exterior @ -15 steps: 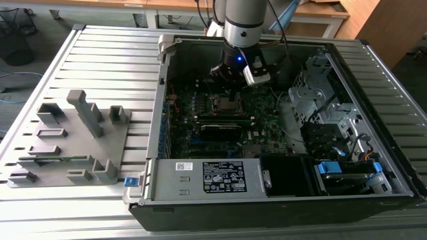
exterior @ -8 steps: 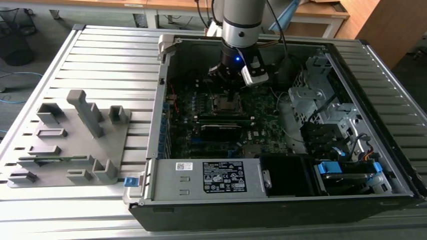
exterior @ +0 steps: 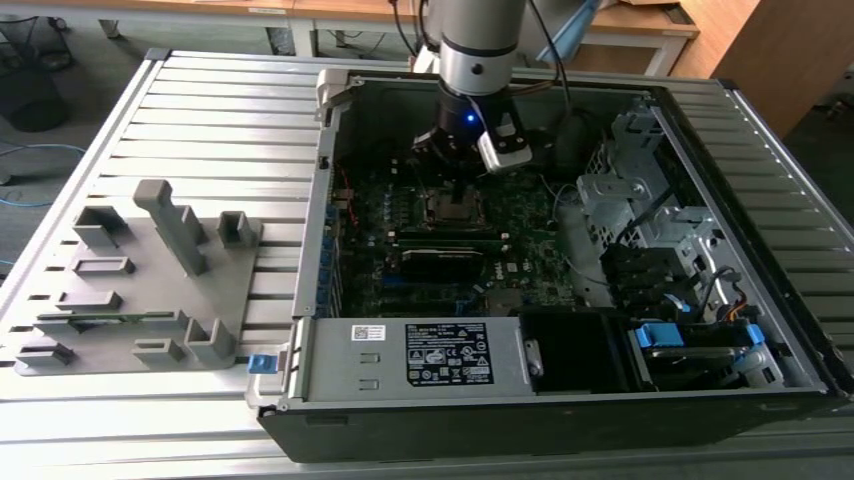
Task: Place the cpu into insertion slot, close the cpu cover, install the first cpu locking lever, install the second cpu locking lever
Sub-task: 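Close the cpu cover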
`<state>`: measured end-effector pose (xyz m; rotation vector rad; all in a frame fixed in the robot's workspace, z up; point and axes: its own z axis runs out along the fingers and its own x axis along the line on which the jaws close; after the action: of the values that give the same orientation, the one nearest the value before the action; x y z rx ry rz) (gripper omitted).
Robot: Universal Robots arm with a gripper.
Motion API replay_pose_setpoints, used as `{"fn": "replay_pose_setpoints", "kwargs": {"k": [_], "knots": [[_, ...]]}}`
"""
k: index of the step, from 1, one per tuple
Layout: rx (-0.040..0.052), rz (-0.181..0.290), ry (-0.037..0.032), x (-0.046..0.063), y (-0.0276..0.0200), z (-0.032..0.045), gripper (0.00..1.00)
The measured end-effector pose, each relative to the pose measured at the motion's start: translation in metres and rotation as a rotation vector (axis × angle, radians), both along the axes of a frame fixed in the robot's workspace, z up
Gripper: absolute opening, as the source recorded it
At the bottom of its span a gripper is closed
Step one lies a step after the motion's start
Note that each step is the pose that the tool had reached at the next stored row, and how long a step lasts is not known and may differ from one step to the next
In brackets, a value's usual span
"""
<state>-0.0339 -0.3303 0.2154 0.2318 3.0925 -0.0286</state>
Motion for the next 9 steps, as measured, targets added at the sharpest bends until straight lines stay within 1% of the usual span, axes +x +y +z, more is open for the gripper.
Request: {"fn": "replay_pose_setpoints", "kwargs": {"k": [9], "knots": [[-0.0005, 0.0, -0.0012, -0.016, 0.0, -0.0013, 0.11]]}}
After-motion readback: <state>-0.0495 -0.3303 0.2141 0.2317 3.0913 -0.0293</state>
